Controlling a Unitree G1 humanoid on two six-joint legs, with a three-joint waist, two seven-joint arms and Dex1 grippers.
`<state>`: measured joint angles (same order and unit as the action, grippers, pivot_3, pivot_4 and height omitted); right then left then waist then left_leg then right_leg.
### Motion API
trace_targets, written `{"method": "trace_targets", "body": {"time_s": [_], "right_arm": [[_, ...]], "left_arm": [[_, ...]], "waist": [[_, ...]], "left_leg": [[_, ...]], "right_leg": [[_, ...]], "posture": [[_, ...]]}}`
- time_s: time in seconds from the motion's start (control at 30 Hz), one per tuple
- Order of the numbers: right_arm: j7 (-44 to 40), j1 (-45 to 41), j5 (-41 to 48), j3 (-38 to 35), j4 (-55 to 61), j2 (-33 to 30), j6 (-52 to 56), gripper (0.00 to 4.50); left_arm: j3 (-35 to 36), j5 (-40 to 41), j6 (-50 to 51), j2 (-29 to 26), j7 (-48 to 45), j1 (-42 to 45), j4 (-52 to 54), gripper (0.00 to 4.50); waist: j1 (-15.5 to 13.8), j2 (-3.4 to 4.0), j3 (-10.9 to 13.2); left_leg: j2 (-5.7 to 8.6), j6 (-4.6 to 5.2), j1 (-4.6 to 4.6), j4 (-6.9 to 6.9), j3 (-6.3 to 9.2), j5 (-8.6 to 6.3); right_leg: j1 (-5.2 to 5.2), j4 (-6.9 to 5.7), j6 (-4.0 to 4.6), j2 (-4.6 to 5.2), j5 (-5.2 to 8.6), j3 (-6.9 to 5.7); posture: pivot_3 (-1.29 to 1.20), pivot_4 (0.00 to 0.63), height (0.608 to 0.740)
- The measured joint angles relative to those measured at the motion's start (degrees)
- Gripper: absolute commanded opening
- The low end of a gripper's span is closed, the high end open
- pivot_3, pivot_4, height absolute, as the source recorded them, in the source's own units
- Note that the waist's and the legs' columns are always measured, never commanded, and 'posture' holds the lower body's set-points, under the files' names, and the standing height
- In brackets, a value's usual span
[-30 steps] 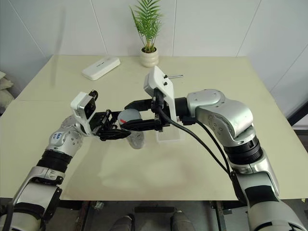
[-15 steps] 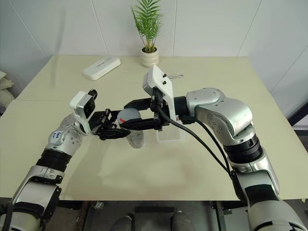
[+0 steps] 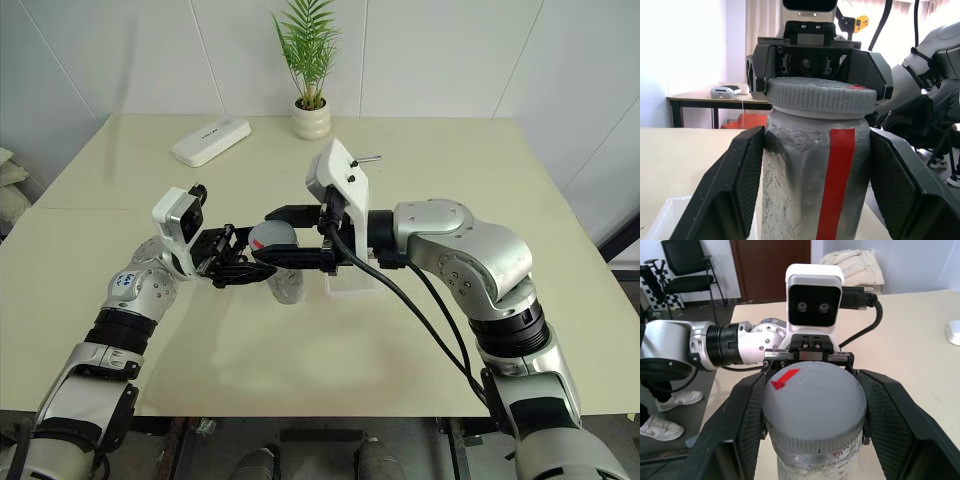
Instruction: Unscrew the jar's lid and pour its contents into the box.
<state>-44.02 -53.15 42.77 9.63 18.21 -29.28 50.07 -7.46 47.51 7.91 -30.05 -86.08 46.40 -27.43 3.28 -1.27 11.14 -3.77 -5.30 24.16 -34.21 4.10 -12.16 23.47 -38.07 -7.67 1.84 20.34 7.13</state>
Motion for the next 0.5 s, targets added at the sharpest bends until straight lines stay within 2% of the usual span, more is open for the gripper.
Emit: {"method": "trace_targets", "body": {"time_s": [0.3, 0.5], "right_arm": [[1.85, 1.12, 1.34, -0.1, 2.02, -0.8, 0.36, 2.53], [-1.0, 1.08, 2.0, -0.1, 1.5, -2.14, 0.34, 2.53]], "left_arm": [[-0.15, -0.3, 0.63, -0.1, 0.0, -0.62, 1.1, 2.75], [-1.71, 0.46, 1.07, -0.54, 0.0, -0.99, 1.96, 2.75]], "waist": [[-0.02, 0.0, 0.0], [-0.03, 0.0, 0.0]], "left_leg": [[0.0, 0.0, 0.0, 0.0, 0.0, 0.0], [0.0, 0.0, 0.0, -0.01, 0.0, 0.0]], "right_leg": [[0.0, 0.0, 0.0, 0.0, 0.0, 0.0], [-0.01, 0.0, 0.0, 0.0, 0.0, 0.0]], "posture": [[0.0, 0.15, 0.74], [0.0, 0.15, 0.74]]}}
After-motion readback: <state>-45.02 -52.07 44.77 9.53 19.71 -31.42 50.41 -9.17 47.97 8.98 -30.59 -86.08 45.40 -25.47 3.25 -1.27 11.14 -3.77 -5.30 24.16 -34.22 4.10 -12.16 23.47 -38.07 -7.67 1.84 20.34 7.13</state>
